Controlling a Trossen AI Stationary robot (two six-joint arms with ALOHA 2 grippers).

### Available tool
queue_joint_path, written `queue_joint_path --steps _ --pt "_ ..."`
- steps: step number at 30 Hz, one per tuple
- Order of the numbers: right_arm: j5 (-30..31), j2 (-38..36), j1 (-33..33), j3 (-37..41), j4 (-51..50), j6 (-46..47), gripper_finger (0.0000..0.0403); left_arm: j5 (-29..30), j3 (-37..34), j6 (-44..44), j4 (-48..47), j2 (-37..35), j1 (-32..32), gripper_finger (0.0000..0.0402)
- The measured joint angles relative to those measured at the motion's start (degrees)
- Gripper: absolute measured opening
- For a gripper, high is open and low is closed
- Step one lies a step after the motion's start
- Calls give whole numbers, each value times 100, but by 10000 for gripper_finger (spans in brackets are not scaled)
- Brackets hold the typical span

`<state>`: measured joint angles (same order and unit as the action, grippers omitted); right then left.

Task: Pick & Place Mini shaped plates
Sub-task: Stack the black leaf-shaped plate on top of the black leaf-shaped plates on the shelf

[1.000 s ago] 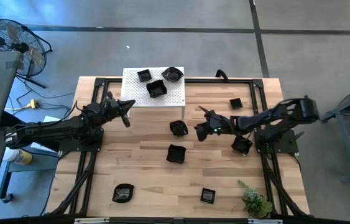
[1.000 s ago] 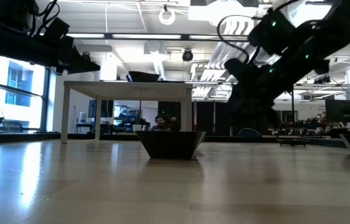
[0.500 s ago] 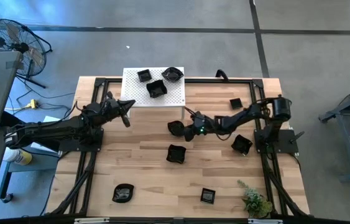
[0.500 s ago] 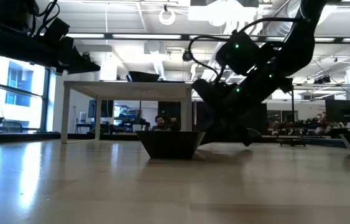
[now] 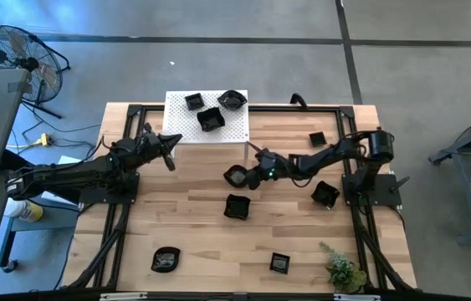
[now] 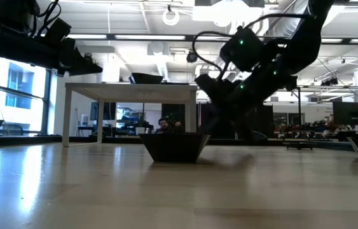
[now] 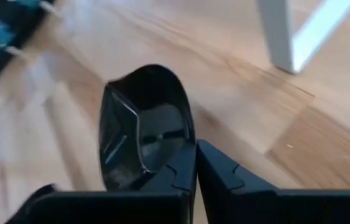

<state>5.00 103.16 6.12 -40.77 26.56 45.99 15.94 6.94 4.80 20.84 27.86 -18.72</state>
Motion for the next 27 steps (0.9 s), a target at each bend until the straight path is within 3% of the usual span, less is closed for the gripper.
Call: queue_joint_path --steps 9,14,19,27 --pt "-927 -1320 67 -18 -185 -587 9 24 0 103 0 2 0 5" --pt "-885 -2107 575 -828 -2056 -1244 15 24 0 225 2 2 0 5" --pt "-915 -2044 1493 -2379 -3895 -2332 16 22 0 293 43 2 -2 5" --pt "-1930 -1526 2722 -3916 -4695 -3373 16 20 0 398 171 4 0 5"
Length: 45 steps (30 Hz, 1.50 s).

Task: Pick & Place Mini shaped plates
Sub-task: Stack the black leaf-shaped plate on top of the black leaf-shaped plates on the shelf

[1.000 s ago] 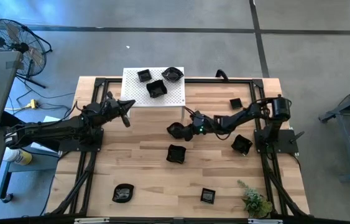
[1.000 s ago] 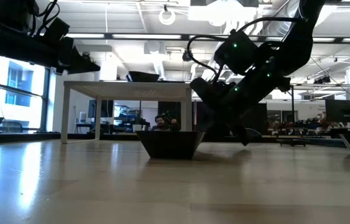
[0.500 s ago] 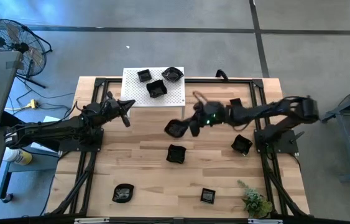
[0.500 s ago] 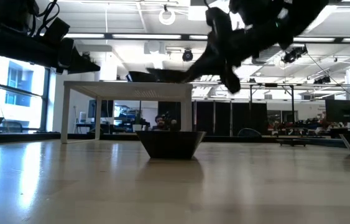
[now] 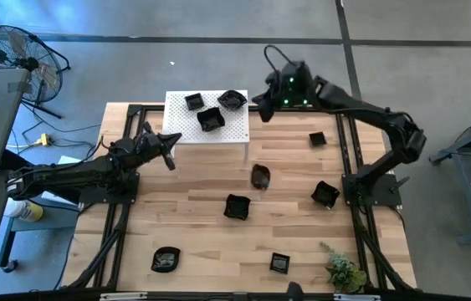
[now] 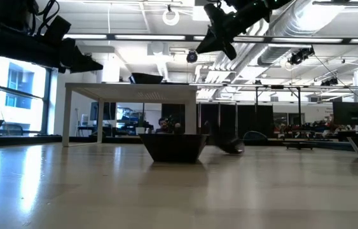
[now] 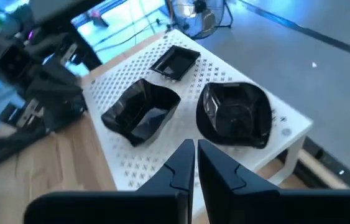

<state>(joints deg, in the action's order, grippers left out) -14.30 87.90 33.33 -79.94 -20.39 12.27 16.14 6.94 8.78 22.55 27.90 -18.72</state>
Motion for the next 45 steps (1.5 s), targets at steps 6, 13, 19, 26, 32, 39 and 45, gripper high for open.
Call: queue_joint_path --steps 6,13,19,26,32,39,45 --pt "-69 -333 -120 491 -566 -484 16 -33 0 -2 -10 0 0 5" --pt "-45 -957 -789 2667 376 391 17 -33 2 -5 -51 0 0 5" --pt "237 -1056 -1464 4091 1316 1475 40 -31 2 -9 -44 0 0 5" --pt "524 -1000 -1941 4987 2613 2773 99 -31 2 -24 -40 0 -2 5" --pt "871 -634 -2330 5079 2840 3503 114 -31 4 -32 4 2 -2 5" --pt "1036 -285 -2572 5075 3127 4248 109 -31 4 -35 0 4 -2 5" --pt "1031 -14 -2712 5075 3488 4710 83 -31 4 -33 -3 7 -2 5"
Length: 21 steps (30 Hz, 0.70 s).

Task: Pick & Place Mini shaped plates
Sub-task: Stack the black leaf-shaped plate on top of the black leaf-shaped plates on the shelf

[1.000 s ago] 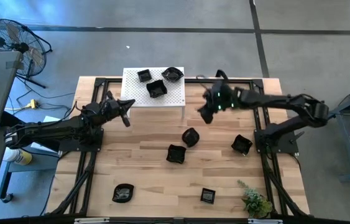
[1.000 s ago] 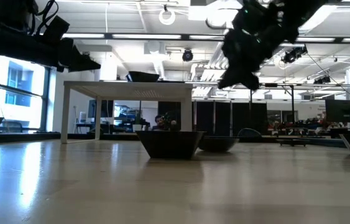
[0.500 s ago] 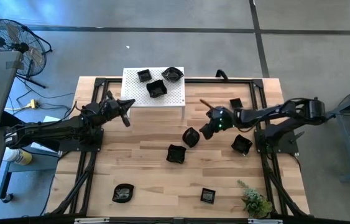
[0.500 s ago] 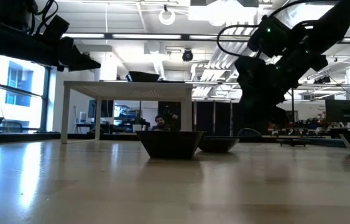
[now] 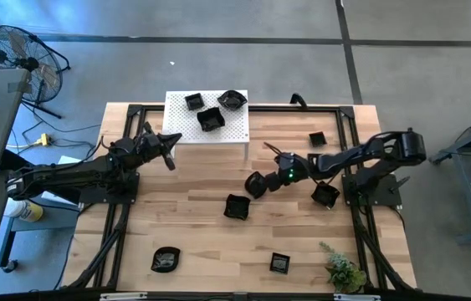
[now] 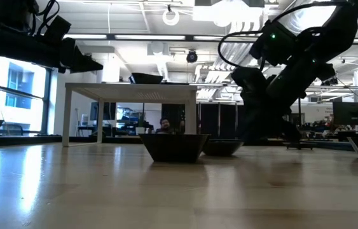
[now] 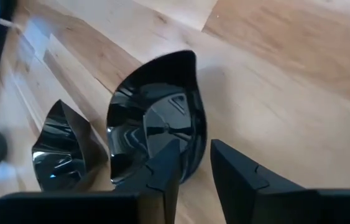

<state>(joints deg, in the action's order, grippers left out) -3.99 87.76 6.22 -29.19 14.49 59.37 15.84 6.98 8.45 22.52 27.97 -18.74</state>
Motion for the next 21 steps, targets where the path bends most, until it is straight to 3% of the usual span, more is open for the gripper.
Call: queue_joint_path --steps 13,17,21 --pt "47 295 -90 0 335 117 26 2 0 4 -13 2 0 5" --pt "-240 227 71 0 342 -103 4 2 0 7 -14 2 0 5" --pt "-798 100 354 0 297 -383 8 2 0 7 -13 2 1 5"
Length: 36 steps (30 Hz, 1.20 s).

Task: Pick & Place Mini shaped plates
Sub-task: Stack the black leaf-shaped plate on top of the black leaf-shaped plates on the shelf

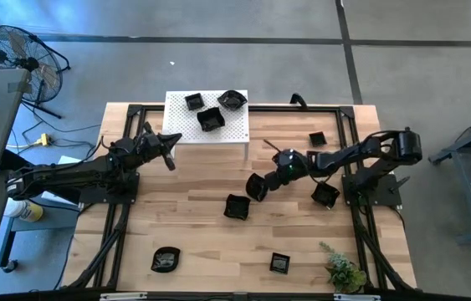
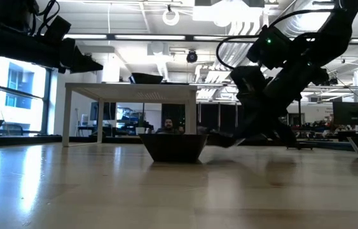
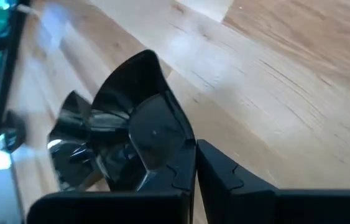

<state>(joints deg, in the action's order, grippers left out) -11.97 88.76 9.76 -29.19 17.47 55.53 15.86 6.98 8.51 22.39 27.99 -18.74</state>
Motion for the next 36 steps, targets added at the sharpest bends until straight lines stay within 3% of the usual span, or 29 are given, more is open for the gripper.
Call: queue_joint_path --steps 4,7,12,15,18,27,36 --pt "-626 -260 446 -319 -901 -839 6 0 0 0 11 0 0 5" --pt "-815 -353 760 -1040 -2650 -2207 6 0 0 0 15 0 -1 5" --pt "101 -164 935 -2508 -5234 -4831 5 0 0 13 29 0 -1 5" --pt "539 59 911 -3012 -5877 -5896 5 2 0 19 55 -2 -1 5" --pt "630 317 821 -3108 -5879 -6608 5 2 0 22 55 -1 -1 5" --pt "491 907 600 -3104 -5293 -6721 13 2 0 22 18 0 -1 5" --pt "809 283 556 -3167 -5264 -5615 100 2 0 22 17 -2 -1 5"
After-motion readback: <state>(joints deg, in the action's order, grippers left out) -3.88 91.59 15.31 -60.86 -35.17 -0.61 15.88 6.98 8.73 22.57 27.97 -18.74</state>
